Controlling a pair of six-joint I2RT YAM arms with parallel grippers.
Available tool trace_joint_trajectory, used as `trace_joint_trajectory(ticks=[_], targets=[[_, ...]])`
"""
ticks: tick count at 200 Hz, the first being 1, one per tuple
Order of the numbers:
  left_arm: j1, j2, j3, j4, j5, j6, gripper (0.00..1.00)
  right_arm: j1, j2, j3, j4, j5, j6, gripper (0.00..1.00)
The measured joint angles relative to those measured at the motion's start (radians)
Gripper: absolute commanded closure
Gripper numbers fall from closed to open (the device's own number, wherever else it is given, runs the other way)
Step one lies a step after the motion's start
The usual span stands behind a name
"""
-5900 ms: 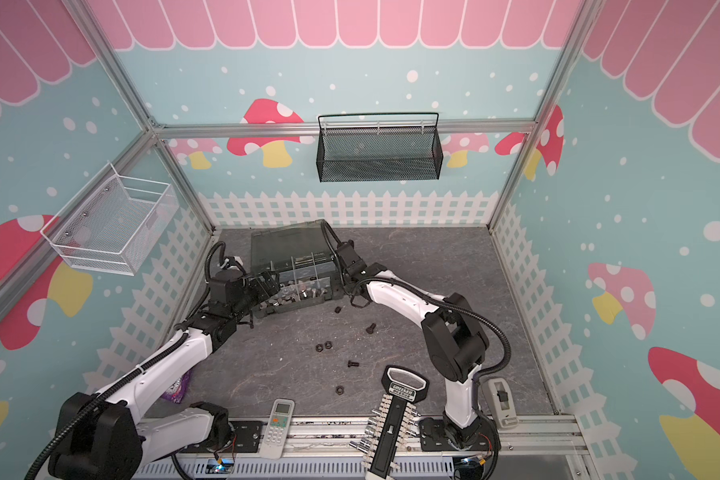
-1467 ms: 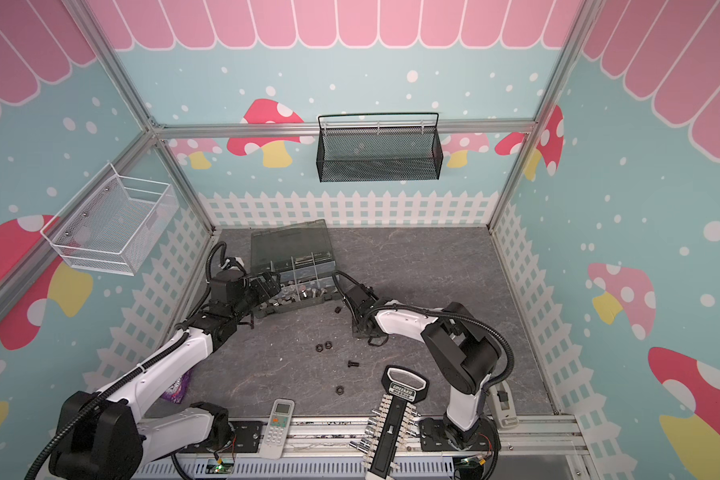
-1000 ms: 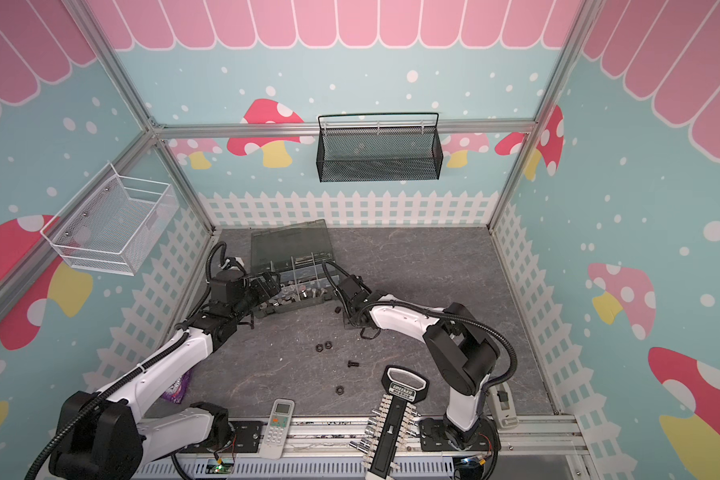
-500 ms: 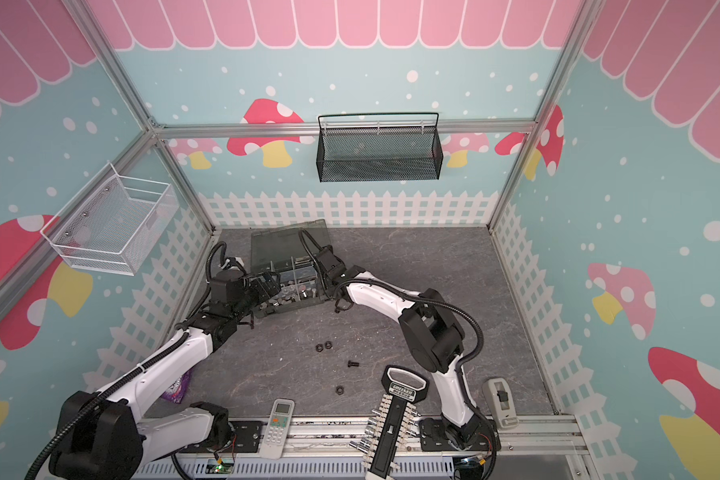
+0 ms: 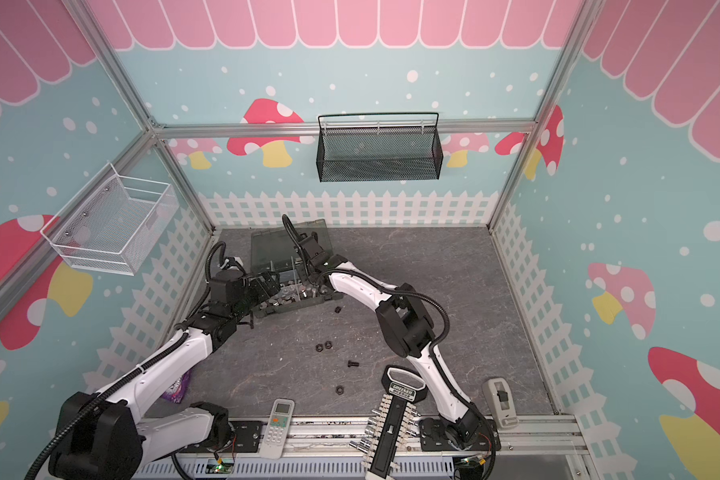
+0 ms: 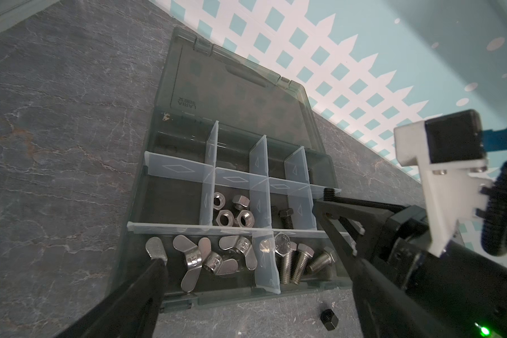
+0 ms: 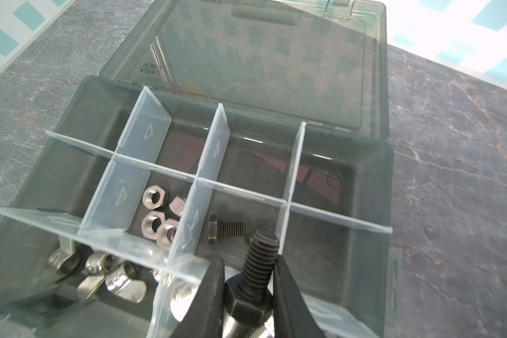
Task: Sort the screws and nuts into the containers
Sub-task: 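Carry the black bolt over the bolt compartment and open the right gripper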
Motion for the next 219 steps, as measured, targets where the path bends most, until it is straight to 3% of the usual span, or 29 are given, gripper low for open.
trace_joint_trajectory(ticks=[74, 152, 219], targets=[[0.000, -0.002, 0.000, 0.000, -0.007, 0.000, 0.00, 0.000, 0.111, 0.130, 0.002, -0.014, -0.052, 0.89], [0.000, -0.002, -0.002, 0.000, -0.007, 0.000, 0.00, 0.000, 0.141, 0.131, -0.002, -0.051, -0.051, 0.72], [0.000, -0.002, -0.006, 0.000, -0.007, 0.000, 0.00, 0.001, 0.135, 0.077, 0.039, -0.049, -0.039, 0.68]])
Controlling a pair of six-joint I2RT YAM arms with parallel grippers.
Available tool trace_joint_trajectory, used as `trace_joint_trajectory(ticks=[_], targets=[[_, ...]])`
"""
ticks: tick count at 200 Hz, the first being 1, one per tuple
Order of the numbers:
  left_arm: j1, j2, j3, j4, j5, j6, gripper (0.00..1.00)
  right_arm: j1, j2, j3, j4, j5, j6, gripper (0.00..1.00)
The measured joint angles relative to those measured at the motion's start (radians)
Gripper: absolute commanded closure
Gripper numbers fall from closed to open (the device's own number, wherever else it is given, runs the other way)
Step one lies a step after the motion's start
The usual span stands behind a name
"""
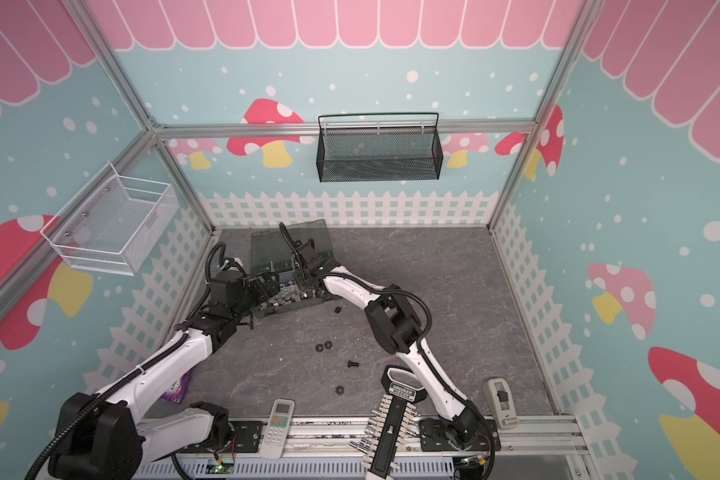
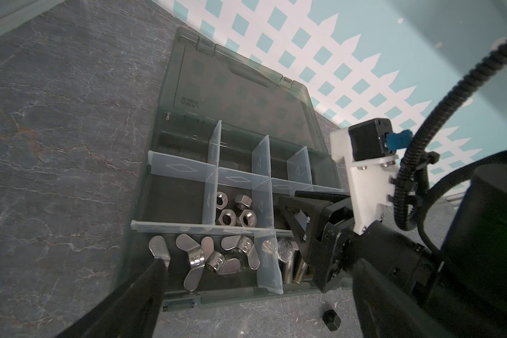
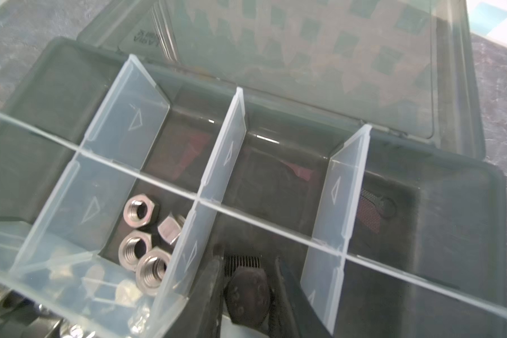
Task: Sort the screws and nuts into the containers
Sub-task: 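Carry the black bolt over the bolt compartment and open the right gripper, then move the right gripper back to the loose black bolts on the table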
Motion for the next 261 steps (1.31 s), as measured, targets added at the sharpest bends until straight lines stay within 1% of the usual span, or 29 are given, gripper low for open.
trace_joint_trajectory(ticks=[44, 84, 113, 147, 172, 192, 213, 261], targets=[[0.000, 0.000, 0.000, 0.000, 0.000, 0.000, 0.00, 0.005, -0.030, -0.043, 0.018, 0.018, 0.003, 0.54], [0.000, 0.000, 0.000, 0.000, 0.000, 0.000, 0.00, 0.010, -0.031, -0.036, 0.013, 0.027, -0.012, 0.48], [0.000, -0.011, 0.000, -0.005, -0.004, 0.000, 0.00, 0.011, -0.042, -0.028, -0.020, 0.042, -0.026, 0.43], [0.000, -0.027, 0.000, -0.011, -0.010, 0.000, 0.00, 0.011, -0.106, -0.030, -0.051, 0.081, -0.030, 0.41], [0.000, -0.031, 0.000, -0.016, -0.014, 0.000, 0.00, 0.011, -0.204, -0.065, -0.054, 0.111, -0.018, 0.41], [0.000, -0.031, 0.000, -0.022, -0.015, 0.001, 0.00, 0.011, -0.293, -0.126, -0.051, 0.124, 0.006, 0.41], [0.000, -0.031, 0.000, -0.029, -0.016, 0.003, 0.00, 0.011, -0.388, -0.228, -0.061, 0.122, 0.037, 0.41], [0.000, -0.032, 0.000, -0.030, -0.019, 0.005, 0.00, 0.011, -0.632, -0.594, -0.105, 0.121, 0.107, 0.42]])
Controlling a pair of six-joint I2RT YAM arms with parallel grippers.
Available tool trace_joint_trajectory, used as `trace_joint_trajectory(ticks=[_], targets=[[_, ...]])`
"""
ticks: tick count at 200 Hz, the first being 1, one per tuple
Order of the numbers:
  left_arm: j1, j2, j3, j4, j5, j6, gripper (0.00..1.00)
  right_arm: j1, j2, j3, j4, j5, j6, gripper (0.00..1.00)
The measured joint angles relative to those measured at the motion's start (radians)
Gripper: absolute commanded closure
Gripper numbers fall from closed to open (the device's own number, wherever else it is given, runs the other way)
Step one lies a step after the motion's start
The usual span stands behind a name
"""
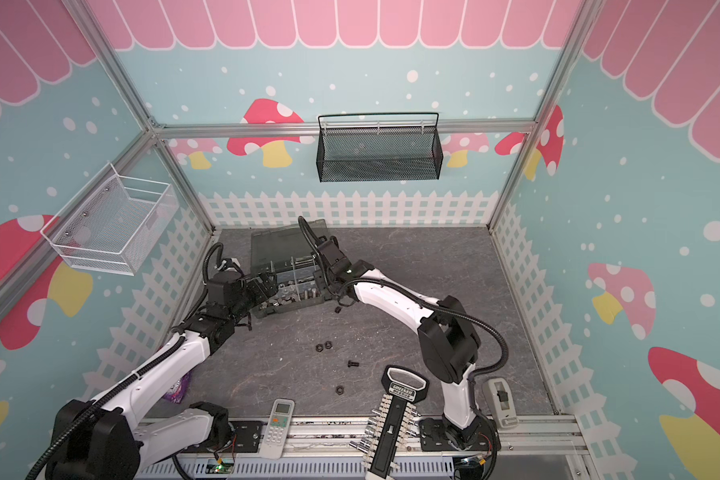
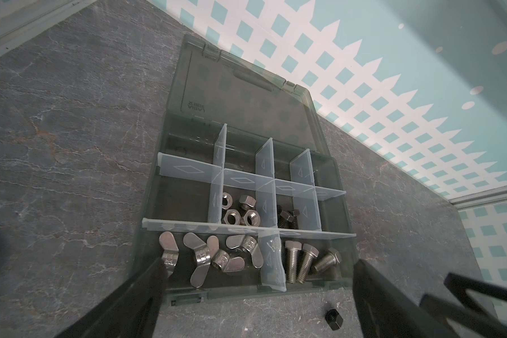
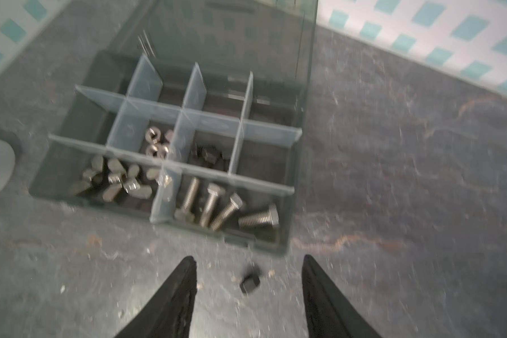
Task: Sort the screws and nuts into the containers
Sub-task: 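Move the right gripper back to the loose black bolts on the table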
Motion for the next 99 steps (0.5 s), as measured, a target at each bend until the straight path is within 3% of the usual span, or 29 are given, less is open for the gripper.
trace_joint_trajectory(ticks=[42, 99], targets=[[0.000, 0.000, 0.000, 0.000, 0.001, -0.001, 0.00, 0.002, -0.168, -0.248, -0.090, -0.016, 0.064, 0.44], [0.000, 0.019, 0.000, 0.001, 0.009, -0.005, 0.00, 0.101, -0.227, -0.445, -0.174, -0.058, 0.118, 0.49]])
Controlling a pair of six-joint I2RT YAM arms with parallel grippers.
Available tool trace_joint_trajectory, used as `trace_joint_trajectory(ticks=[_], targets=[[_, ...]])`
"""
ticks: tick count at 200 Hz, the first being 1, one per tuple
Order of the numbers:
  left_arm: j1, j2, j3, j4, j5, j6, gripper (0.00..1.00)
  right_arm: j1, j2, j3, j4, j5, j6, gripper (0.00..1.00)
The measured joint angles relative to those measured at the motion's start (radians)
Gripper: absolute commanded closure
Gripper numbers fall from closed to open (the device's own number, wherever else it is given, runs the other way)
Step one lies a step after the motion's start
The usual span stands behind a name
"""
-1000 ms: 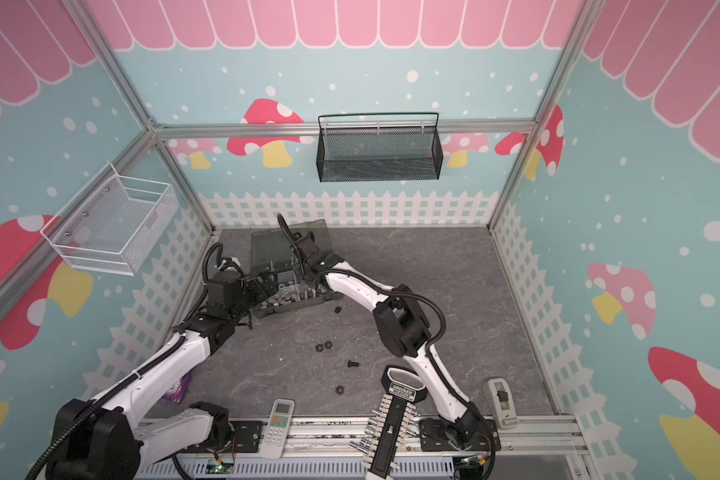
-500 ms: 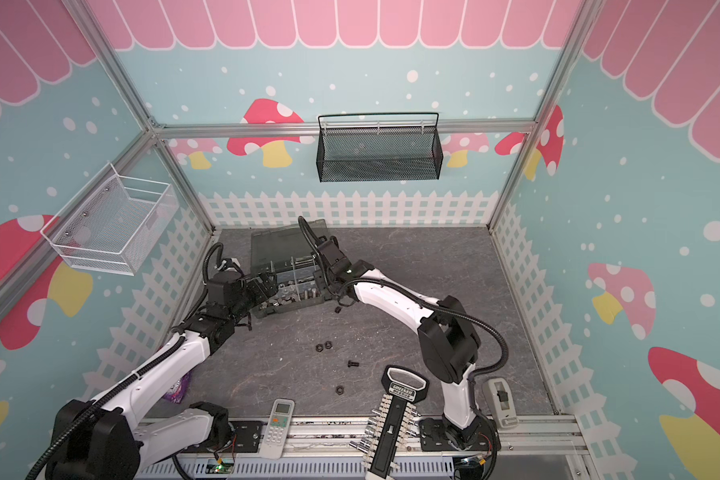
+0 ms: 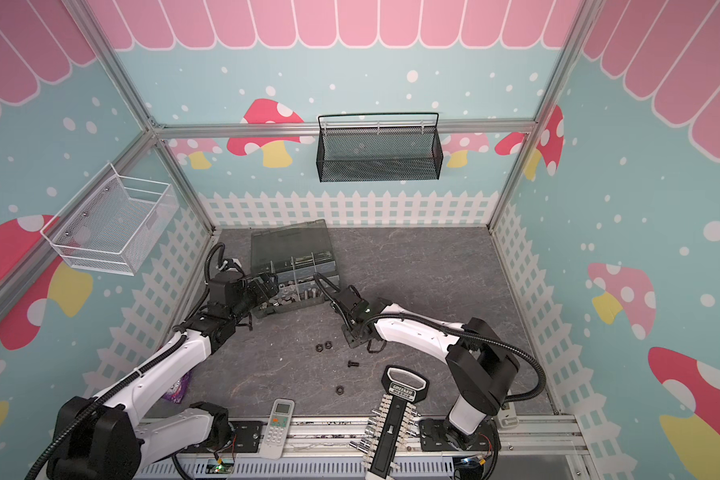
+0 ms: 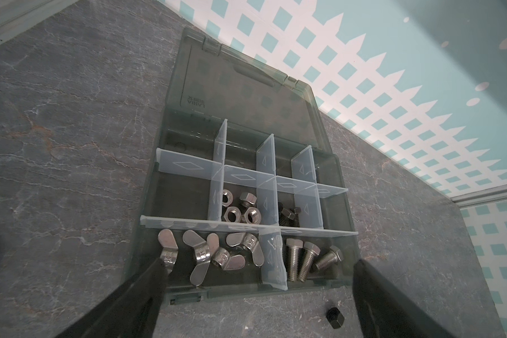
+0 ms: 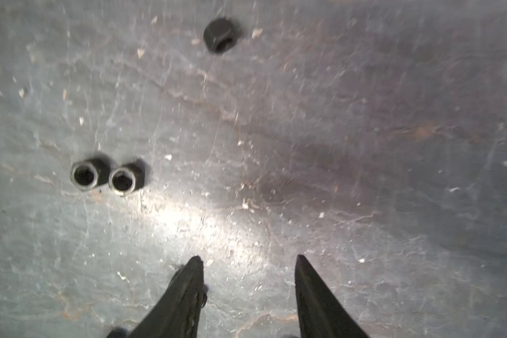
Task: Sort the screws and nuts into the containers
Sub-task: 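Move the right gripper back to the loose black bolts on the table, then lower the right gripper around a black hex bolt and close it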
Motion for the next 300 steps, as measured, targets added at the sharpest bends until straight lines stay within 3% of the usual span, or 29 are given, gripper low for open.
trace_joint_trajectory(ticks=[92, 188, 300], targets=[[0.000, -0.001, 0.000, 0.000, 0.007, -0.006, 0.00, 0.119, 0.063, -0.017, -0.056, -0.031, -0.006, 0.53], [0.000, -0.008, 0.000, 0.000, 0.003, -0.006, 0.00, 0.126, 0.092, -0.014, -0.045, -0.045, -0.018, 0.60], [0.000, -0.008, 0.000, 0.000, 0.003, -0.006, 0.00, 0.126, 0.043, -0.019, -0.042, -0.066, -0.019, 0.60]])
